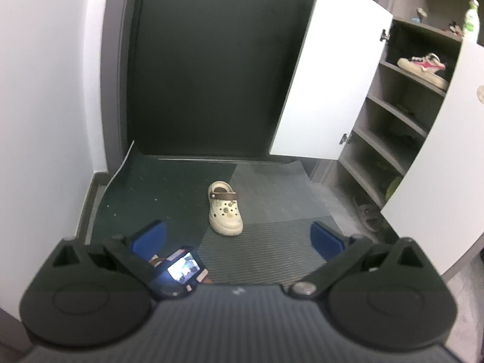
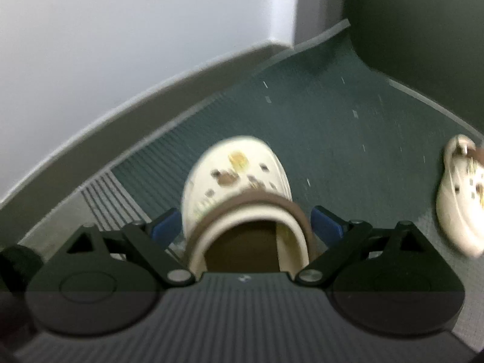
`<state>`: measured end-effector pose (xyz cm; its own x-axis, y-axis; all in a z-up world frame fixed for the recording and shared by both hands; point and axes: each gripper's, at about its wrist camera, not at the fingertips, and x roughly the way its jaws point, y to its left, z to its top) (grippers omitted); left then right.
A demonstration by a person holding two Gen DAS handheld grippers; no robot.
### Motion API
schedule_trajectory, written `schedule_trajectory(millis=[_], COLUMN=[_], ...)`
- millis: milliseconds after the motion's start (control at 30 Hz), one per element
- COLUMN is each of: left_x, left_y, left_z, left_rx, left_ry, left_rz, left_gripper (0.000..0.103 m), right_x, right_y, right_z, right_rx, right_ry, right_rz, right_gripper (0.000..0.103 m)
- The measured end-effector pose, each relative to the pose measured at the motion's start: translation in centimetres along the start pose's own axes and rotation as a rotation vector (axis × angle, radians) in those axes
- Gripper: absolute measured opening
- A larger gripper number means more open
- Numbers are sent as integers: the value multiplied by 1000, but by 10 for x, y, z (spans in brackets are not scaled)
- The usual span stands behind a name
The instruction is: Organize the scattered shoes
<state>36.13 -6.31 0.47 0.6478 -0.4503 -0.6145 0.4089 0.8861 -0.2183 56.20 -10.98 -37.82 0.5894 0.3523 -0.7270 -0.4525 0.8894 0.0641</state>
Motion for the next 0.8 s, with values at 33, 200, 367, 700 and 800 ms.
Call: schedule_trajectory(millis=[33, 200, 367, 700, 800], left_x=[2, 0, -1, -32, -46], left_y=[-1, -10, -4, 5, 7], left_z=[2, 0, 3, 9, 8], left_rx=[-7, 35, 16, -5, 12], left_ry=[2, -18, -17, -53, -70], left_rz=[-9, -13, 20, -27, -38], left_gripper=[103, 103, 103, 103, 103], right_x=[3, 24, 33, 40, 47], right_y=[-1, 10, 21, 62, 82], right_z=[-2, -11, -6, 17, 17], right_rx=[16, 34, 91, 484, 566], right_ry=[4, 126, 199, 141, 159], right_rz=[-5, -77, -142, -225, -245], right_gripper=[103, 103, 103, 100, 100])
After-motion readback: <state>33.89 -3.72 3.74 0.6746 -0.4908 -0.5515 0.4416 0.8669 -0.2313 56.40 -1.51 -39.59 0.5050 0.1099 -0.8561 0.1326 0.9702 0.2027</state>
